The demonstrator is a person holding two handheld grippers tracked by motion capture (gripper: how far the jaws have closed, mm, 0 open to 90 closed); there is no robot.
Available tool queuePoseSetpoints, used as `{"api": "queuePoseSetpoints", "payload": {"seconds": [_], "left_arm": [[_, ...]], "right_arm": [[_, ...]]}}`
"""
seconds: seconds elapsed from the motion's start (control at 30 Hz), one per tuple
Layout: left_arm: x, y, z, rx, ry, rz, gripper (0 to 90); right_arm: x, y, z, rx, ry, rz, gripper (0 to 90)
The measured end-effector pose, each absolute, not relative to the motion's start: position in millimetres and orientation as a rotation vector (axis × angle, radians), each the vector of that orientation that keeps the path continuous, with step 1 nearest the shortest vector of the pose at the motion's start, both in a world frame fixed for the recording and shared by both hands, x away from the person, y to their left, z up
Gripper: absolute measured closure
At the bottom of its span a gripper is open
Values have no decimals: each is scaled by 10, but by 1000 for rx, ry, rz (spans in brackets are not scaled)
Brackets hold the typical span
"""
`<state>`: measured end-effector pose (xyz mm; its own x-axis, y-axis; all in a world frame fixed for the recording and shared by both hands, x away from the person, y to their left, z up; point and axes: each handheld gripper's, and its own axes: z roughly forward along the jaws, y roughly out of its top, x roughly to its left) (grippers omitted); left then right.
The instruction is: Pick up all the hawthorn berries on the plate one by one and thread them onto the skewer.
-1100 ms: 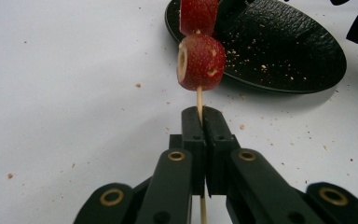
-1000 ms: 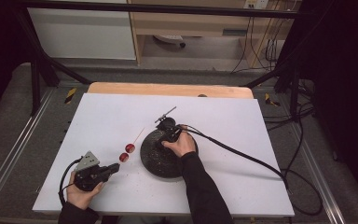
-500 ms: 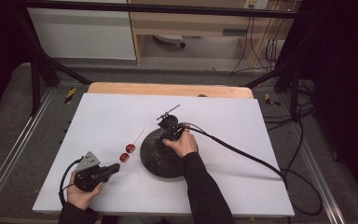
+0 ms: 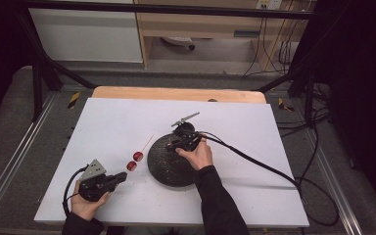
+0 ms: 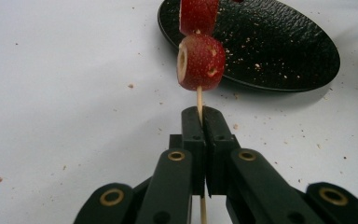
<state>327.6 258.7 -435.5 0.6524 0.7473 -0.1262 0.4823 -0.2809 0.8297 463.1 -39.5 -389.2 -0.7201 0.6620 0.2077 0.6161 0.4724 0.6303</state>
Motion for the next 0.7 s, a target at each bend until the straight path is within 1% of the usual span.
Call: {"api": "queuePoseSetpoints", "payload": {"seconds": [0.37, 0.7], "left_arm": [[3258, 2559, -4349, 1941, 957, 359, 883], [3233, 2486, -4348, 1952, 938, 349, 883]], "right_arm": [[4399, -657, -3883, 1186, 2490, 1281, 625], [4152, -854, -4049, 1274, 2311, 1514, 625]]}}
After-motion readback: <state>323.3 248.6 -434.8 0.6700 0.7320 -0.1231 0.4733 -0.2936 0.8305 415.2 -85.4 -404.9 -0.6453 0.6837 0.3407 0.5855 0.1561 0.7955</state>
